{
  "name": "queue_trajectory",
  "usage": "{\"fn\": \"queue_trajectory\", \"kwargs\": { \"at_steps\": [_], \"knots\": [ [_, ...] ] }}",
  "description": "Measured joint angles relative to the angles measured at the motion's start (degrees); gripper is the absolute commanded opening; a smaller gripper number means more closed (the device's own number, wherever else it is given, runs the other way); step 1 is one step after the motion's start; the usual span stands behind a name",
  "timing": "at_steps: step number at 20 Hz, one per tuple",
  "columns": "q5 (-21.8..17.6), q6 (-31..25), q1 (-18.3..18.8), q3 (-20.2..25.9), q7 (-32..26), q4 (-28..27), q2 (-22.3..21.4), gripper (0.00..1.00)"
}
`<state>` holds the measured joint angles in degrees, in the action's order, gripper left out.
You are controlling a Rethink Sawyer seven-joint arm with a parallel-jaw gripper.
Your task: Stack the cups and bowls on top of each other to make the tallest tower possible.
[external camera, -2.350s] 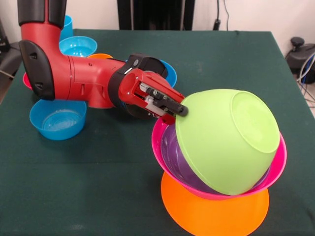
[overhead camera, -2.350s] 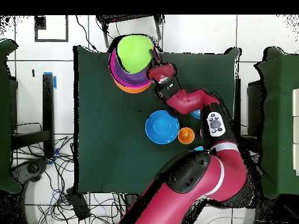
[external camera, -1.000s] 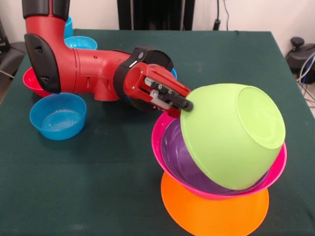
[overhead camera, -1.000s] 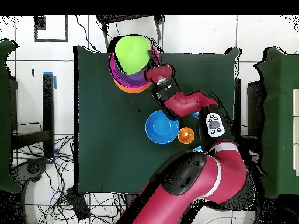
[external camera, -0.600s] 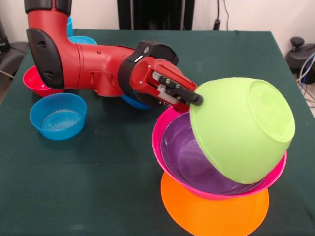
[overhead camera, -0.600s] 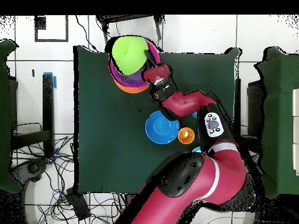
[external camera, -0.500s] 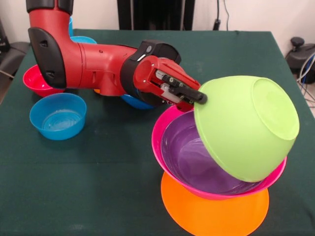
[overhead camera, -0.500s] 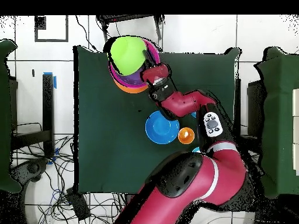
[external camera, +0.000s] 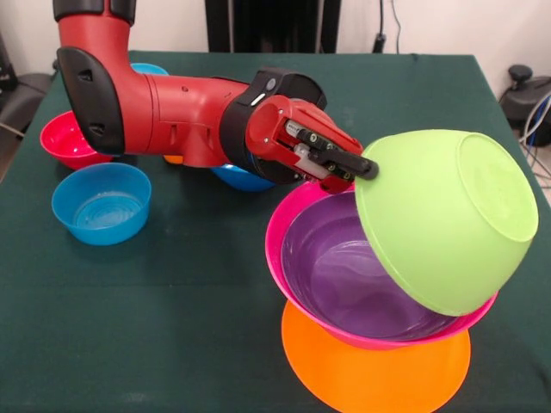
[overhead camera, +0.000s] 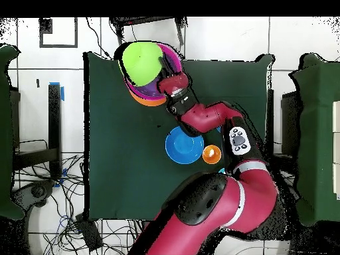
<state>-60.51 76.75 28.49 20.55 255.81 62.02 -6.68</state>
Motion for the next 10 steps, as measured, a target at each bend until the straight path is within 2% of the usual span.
{"fn": "queue_trajectory", "kwargs": {
  "at_steps": [10],
  "knots": [
    [0.0,-0.01,0.0,-1.27,0.0,0.35,-0.01,0.0]
  ]
}}
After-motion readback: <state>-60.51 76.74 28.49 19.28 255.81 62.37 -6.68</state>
